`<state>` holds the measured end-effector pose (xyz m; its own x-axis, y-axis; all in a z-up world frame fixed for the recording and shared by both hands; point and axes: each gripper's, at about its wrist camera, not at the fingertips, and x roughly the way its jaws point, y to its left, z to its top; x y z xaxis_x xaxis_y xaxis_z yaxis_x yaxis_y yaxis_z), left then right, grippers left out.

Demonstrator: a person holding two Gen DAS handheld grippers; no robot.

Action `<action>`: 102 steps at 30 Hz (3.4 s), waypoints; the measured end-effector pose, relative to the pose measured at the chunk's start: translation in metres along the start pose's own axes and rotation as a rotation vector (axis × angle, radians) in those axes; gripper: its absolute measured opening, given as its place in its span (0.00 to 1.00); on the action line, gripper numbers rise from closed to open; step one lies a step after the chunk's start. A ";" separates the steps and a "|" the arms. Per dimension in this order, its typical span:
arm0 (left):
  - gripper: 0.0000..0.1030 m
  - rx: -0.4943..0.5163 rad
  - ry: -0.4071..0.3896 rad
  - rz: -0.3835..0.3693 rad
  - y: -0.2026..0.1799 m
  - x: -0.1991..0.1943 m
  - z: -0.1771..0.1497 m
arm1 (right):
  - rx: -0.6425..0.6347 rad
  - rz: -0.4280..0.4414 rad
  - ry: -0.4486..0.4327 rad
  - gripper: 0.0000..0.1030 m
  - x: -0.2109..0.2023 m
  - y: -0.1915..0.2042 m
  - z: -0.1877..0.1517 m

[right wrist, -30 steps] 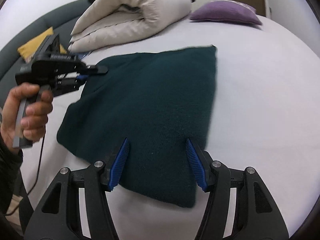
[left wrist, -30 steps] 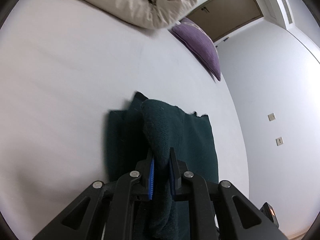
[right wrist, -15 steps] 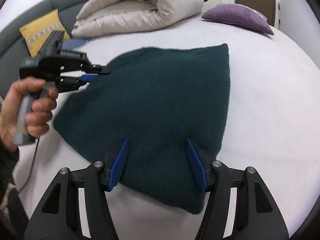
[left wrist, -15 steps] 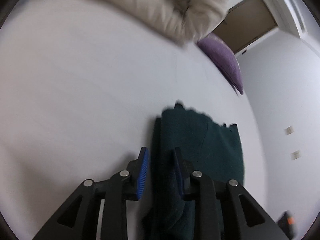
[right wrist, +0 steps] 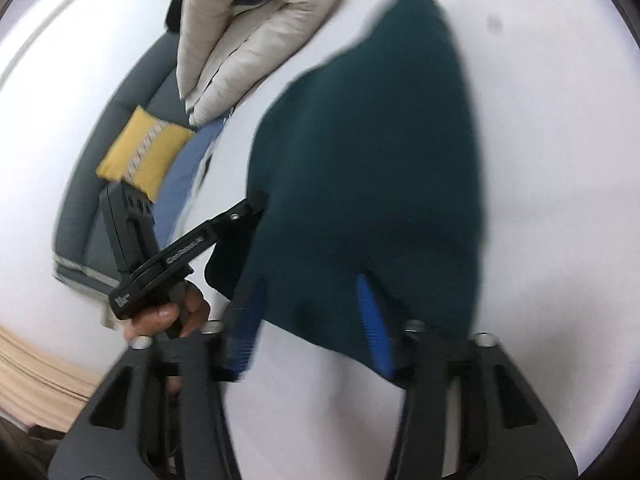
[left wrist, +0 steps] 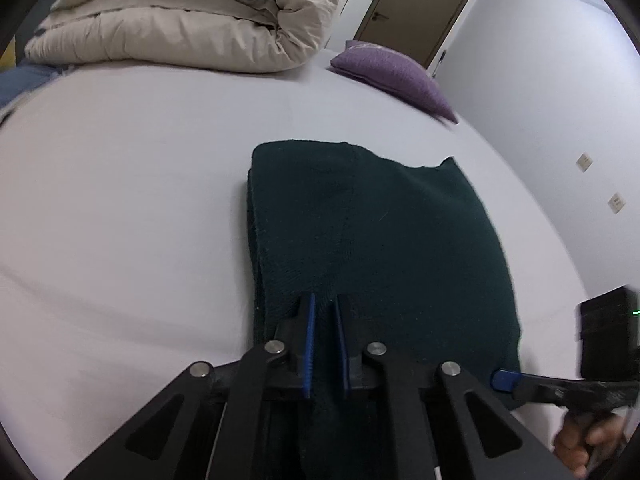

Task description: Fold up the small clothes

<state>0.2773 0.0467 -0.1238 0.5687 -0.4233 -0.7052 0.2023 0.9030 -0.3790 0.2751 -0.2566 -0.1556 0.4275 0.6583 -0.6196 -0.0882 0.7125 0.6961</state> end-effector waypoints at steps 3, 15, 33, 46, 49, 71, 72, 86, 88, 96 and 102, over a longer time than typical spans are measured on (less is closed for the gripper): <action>0.12 0.015 -0.009 -0.023 -0.001 0.002 -0.003 | 0.065 0.082 0.004 0.31 -0.009 -0.021 -0.007; 0.39 0.043 -0.116 0.018 -0.018 -0.043 0.015 | -0.018 0.082 -0.055 0.33 -0.065 0.003 0.035; 0.41 0.031 0.001 0.091 -0.002 0.042 0.042 | 0.187 -0.023 -0.131 0.31 0.063 -0.053 0.204; 0.60 -0.181 -0.035 -0.010 0.049 -0.019 0.028 | 0.256 -0.039 -0.236 0.61 -0.016 -0.089 0.154; 0.67 -0.237 0.035 -0.062 0.063 -0.014 0.018 | 0.231 0.004 -0.154 0.62 -0.019 -0.087 0.127; 0.55 -0.346 0.288 -0.280 0.042 0.049 0.038 | 0.196 0.037 0.023 0.60 0.016 -0.072 0.072; 0.50 -0.346 0.292 -0.268 0.041 0.051 0.037 | 0.190 0.021 0.025 0.58 0.018 -0.070 0.072; 0.25 -0.190 0.255 -0.257 -0.020 -0.027 -0.004 | 0.031 -0.074 -0.025 0.37 -0.053 -0.004 0.019; 0.26 -0.167 0.250 -0.258 -0.030 -0.044 -0.019 | 0.013 -0.071 -0.034 0.37 -0.074 0.007 -0.005; 0.26 -0.081 0.248 -0.245 -0.071 -0.100 -0.092 | -0.026 -0.079 -0.042 0.37 -0.131 0.026 -0.110; 0.28 -0.067 0.293 -0.170 -0.071 -0.084 -0.137 | 0.015 -0.102 -0.046 0.37 -0.147 -0.013 -0.169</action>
<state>0.1060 0.0075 -0.1199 0.2763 -0.5792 -0.7669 0.2161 0.8150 -0.5377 0.0612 -0.3217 -0.1354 0.4741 0.5708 -0.6704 -0.0293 0.7712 0.6359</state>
